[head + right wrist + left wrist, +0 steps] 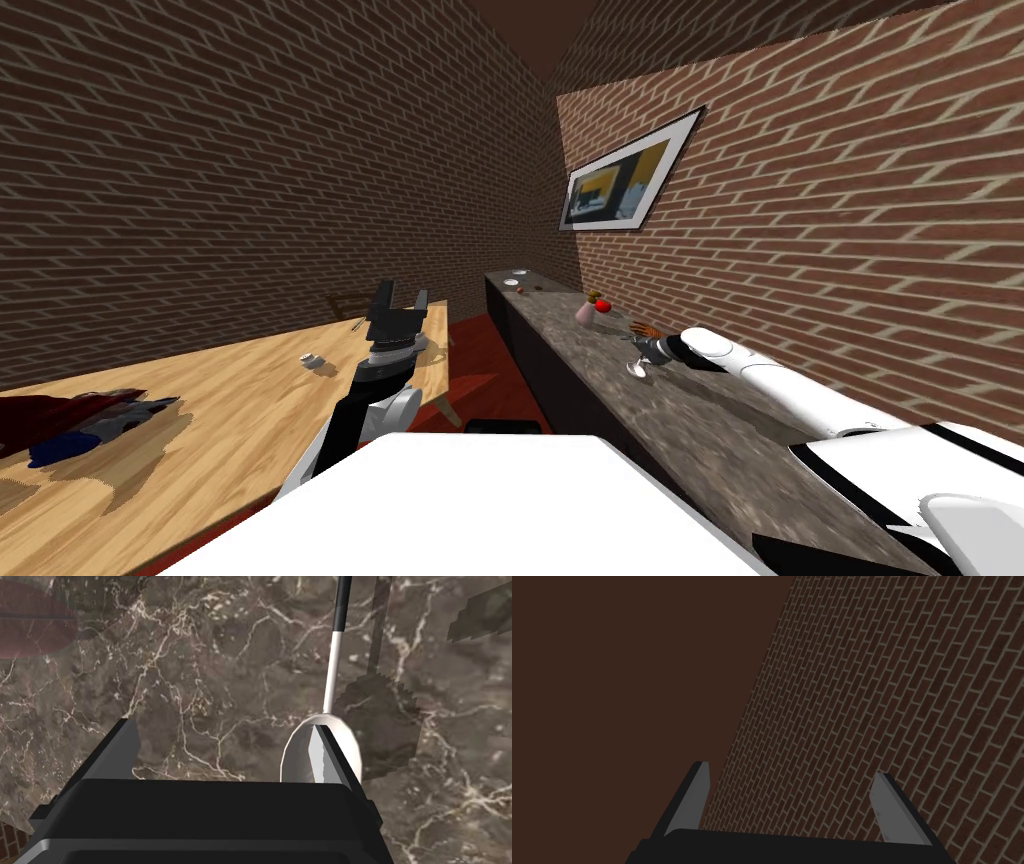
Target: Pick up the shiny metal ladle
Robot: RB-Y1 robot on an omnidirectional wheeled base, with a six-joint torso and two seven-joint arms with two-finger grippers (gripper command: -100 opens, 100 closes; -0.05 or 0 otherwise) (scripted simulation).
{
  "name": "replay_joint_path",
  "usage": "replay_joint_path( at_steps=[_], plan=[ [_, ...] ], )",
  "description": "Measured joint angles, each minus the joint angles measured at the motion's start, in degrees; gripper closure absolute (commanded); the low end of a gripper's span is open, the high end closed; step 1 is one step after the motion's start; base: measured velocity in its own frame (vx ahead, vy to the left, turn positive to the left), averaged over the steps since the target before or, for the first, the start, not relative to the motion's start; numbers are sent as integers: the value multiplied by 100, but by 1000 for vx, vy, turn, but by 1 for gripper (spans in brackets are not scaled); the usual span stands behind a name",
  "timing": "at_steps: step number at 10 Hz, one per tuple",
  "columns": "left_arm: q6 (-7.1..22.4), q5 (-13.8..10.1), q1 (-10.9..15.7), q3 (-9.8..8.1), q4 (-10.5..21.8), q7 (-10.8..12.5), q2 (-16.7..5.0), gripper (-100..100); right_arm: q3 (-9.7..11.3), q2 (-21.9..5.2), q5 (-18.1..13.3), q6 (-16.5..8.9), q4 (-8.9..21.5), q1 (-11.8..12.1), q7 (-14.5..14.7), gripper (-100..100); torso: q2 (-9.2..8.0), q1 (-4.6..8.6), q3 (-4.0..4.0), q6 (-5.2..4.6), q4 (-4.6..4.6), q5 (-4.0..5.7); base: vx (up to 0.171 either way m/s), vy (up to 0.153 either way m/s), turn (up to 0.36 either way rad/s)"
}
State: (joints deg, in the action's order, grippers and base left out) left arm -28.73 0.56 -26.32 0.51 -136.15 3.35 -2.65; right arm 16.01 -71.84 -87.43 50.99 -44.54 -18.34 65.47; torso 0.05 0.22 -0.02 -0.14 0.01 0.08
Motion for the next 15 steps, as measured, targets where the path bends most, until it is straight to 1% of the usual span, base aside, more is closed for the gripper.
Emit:
replay_joint_path(
  at_steps=[1,2,3,4,5,6,7,8,9,10,11,12,13,14,15],
  plan=[
    [0,0,0,0,0,0,0,0,39,8,-87,49,328,-92,190,-100,3,1,-2,3,0,-1,56,-42,150],
    [0,0,0,0,0,0,0,0,162,95,-273,179,959,-446,494,-100,13,5,-7,5,3,0,49,-37,68],
    [0,0,0,0,0,0,0,0,166,7,-321,187,891,-313,482,-100,9,4,-5,-1,2,0,22,-17,-14],
    [0,0,0,0,0,0,0,0,146,-66,-321,140,708,-121,340,-100,0,-2,0,-1,0,0,27,-22,73],
    [0,0,0,0,0,0,0,0,178,-59,-384,151,872,-114,378,-100,1,-1,0,2,0,-1,50,-31,159],
    [0,0,0,0,0,0,0,0,231,2,-468,244,1330,-285,640,-100,9,1,-5,5,2,-1,46,-27,48],
    [0,0,0,0,0,0,0,0,266,-4,-530,241,1264,-184,627,-100,8,-1,-5,0,2,0,80,-33,114],
    [0,0,0,0,0,0,0,0,344,30,-643,248,1319,-125,558,-100,19,2,-11,4,4,0,71,-28,86],
    [0,0,-1,0,0,0,0,0,369,87,-674,296,1607,-212,710,-100,19,0,-11,2,5,0,46,-12,41],
    [0,0,0,0,0,0,0,0,360,45,-668,284,1371,62,635,-100,10,-5,-6,0,3,-1,26,1,3],
    [0,0,0,0,0,0,0,0,376,79,-684,291,1460,24,644,-100,4,-11,-3,1,1,-3,14,5,18],
    [0,0,0,0,0,0,0,0,399,130,-702,321,1609,-35,737,-100,-1,-14,0,1,0,-3,6,2,5],
    [0,0,0,0,0,0,0,0,401,136,-703,328,1624,-39,757,0,-5,-14,3,1,-2,-4,0,0,0],
    [0,0,0,0,0,0,0,0,401,135,-703,328,1622,-39,755,-100,-8,-13,5,0,-2,-4,14,-20,36],
    [0,0,0,0,0,0,0,0,419,193,-695,247,1583,38,722,-100,-5,-6,3,1,-1,-2,26,-45,36]
  ],
)
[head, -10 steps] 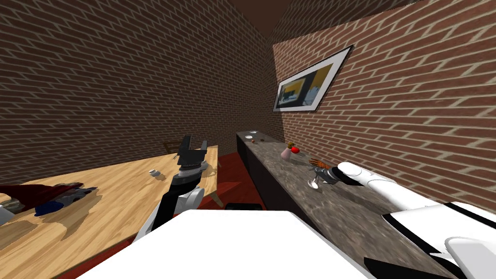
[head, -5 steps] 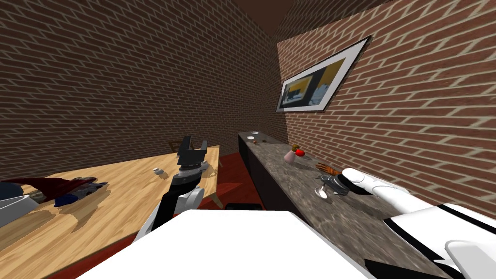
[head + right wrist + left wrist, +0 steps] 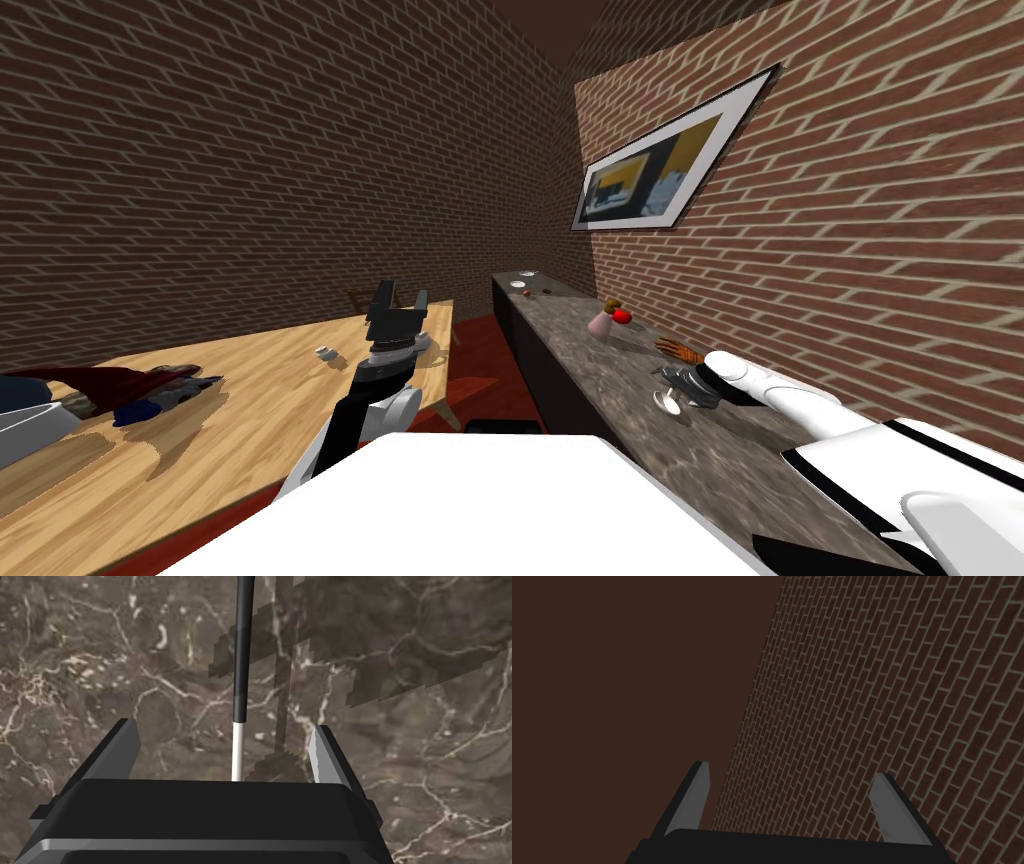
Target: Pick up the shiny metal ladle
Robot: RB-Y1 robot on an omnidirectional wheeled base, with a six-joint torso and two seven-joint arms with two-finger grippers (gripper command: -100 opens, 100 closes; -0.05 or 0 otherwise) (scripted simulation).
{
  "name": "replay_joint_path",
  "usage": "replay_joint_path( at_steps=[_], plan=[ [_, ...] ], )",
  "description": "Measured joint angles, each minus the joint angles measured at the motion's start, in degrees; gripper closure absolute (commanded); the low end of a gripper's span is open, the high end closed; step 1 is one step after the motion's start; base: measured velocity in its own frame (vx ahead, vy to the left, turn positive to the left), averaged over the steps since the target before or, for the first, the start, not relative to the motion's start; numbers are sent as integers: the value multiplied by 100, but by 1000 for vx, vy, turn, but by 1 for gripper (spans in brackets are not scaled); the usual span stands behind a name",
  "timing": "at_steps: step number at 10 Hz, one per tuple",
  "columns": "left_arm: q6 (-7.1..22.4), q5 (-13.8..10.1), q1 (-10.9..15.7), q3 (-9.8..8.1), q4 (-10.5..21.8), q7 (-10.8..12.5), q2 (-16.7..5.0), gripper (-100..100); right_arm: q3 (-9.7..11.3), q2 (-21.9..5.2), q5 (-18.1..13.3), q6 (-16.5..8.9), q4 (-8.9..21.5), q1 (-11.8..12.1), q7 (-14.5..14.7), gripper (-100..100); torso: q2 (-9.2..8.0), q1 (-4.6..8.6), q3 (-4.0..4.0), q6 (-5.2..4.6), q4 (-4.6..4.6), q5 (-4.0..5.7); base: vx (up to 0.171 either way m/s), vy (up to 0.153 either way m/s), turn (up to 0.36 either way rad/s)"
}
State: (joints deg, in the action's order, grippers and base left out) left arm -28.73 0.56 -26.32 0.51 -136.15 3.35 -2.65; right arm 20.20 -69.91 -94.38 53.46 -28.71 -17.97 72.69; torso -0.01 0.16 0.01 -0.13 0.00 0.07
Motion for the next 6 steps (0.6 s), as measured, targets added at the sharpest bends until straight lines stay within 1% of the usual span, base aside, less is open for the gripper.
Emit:
replay_joint_path(
  at_steps=[1,2,3,4,6],
  plan=[
    [0,0,0,0,0,0,0,0,17,35,11,-113,-136,137,-98,-100,4,9,-2,-1,1,2,24,-41,9],
    [0,0,0,0,0,0,0,0,29,73,12,-163,-89,121,-101,-100,5,9,-3,-1,1,2,13,-19,-2],
    [0,0,0,0,0,0,0,0,36,107,10,-169,14,63,-37,-100,2,3,-2,-1,1,0,4,-6,0],
    [0,0,0,0,0,0,0,0,37,110,9,-169,26,58,-21,100,-1,-3,0,-1,0,-1,0,0,0],
    [0,0,0,0,0,0,0,0,39,107,8,-168,29,63,-23,100,-1,-8,1,6,-2,-2,0,-1,-3]
  ],
)
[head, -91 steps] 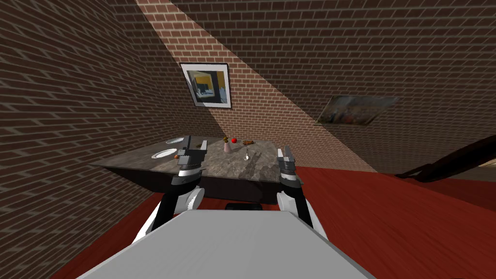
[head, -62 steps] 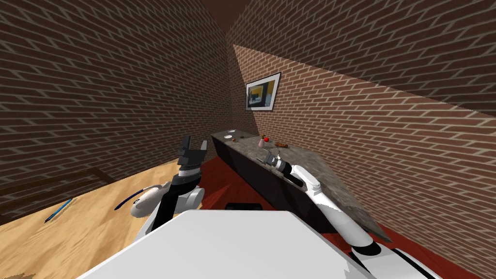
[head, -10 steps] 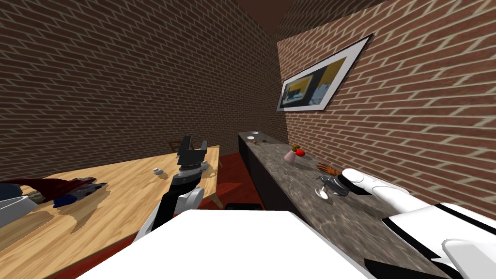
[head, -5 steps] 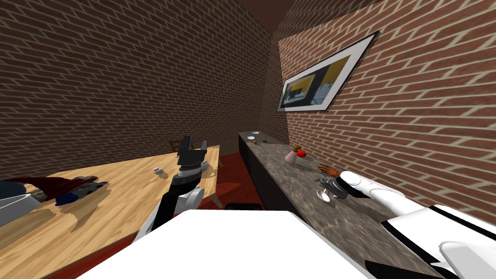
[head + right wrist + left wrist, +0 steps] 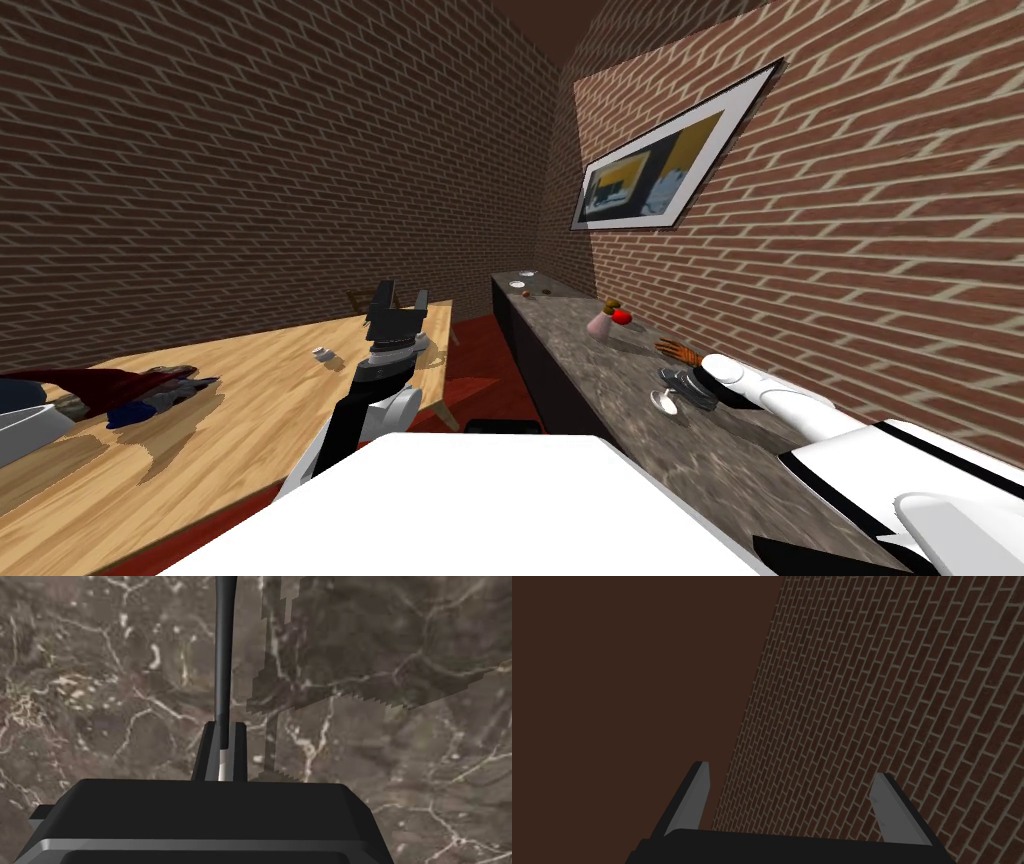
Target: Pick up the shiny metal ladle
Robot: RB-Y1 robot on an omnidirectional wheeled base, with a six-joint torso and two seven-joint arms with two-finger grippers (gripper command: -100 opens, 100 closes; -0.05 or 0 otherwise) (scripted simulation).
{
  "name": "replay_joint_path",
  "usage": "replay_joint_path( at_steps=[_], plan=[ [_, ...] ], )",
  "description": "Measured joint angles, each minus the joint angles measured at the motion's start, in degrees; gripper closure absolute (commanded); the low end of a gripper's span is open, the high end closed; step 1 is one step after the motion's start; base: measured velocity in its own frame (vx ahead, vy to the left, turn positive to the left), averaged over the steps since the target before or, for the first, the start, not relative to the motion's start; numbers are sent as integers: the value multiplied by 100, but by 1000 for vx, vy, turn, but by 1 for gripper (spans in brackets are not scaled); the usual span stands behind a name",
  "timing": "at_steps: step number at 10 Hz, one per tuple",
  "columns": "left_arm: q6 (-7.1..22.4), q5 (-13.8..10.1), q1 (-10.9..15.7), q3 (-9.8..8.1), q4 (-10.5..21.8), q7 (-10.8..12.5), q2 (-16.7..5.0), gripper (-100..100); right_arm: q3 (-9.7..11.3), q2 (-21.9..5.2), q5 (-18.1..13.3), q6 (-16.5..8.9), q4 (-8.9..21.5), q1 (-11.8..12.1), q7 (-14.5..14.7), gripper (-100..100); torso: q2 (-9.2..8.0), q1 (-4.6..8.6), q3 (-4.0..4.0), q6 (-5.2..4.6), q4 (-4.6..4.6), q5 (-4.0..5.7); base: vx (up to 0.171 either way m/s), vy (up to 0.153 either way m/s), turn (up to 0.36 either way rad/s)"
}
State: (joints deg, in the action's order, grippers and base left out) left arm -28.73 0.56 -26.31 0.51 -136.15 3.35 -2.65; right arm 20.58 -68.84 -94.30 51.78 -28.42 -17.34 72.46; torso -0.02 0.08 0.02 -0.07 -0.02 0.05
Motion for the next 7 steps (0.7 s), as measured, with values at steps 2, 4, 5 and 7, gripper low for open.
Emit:
replay_joint_path(
  at_steps=[2,4,5,7],
  plan=[
    [0,0,0,0,0,0,0,0,-2,1,2,-1,-3,-4,-1,100,-1,1,0,-5,1,0,0,0,0],
    [0,0,0,0,0,0,0,0,-2,2,2,-1,-3,-4,-2,100,-2,1,1,-5,1,0,-13,16,-11],
    [0,0,0,0,0,0,0,0,-27,-78,1,58,-98,21,-35,100,-11,-11,6,-7,-1,-5,-32,54,-39],
    [0,0,0,0,0,0,0,0,-43,-130,-11,173,-35,-77,10,0,-11,-14,6,-6,-1,-5,-6,12,-6]
  ],
)
